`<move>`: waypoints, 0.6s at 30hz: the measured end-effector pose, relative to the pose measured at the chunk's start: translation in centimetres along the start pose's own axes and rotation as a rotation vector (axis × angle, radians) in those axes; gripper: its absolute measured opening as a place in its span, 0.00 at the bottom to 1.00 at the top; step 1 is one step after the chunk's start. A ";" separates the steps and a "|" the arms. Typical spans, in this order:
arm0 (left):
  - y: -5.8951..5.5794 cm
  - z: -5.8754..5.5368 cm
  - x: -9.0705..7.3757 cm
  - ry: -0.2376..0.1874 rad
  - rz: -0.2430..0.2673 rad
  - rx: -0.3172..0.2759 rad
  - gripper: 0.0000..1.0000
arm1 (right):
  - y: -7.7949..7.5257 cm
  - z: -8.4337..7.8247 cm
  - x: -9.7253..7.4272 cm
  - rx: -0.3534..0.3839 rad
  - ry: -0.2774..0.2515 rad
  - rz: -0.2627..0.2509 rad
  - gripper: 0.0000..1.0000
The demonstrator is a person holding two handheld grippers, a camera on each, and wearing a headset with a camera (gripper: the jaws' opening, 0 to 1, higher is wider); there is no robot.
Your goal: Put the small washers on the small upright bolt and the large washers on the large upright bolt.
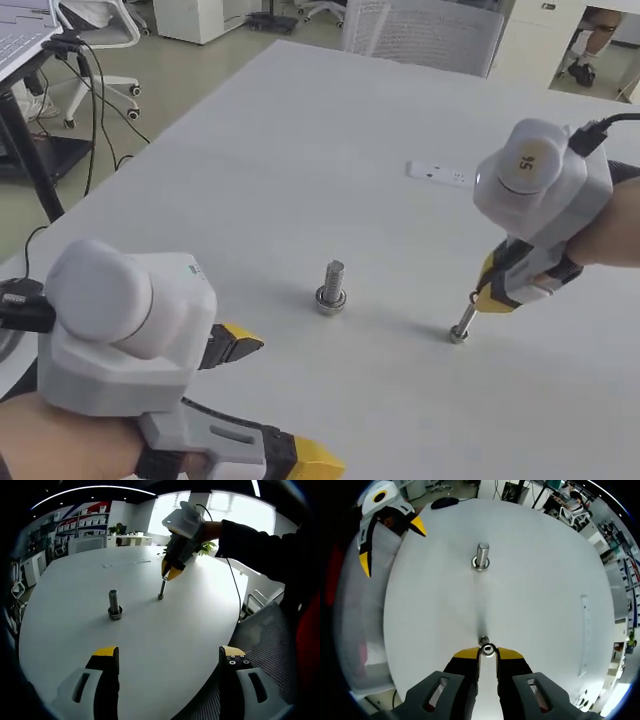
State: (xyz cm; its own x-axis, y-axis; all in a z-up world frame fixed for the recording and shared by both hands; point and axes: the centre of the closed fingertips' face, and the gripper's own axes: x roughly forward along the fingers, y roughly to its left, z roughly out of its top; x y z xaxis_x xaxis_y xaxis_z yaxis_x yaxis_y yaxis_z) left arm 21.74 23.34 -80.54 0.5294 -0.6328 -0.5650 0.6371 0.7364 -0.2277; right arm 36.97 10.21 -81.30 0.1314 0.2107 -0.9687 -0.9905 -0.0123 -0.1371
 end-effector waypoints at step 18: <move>0.0 -0.2 0.1 0.010 -0.004 -0.007 0.81 | 0.2 -0.2 1.1 0.005 0.003 0.026 0.13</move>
State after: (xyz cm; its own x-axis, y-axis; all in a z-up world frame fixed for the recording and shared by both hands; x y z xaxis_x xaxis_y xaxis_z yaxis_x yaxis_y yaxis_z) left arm 21.61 23.32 -80.76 0.5213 -0.6334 -0.5719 0.6352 0.7355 -0.2357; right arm 36.88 10.27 -82.39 0.1053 0.2071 -0.9726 -0.9938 -0.0128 -0.1103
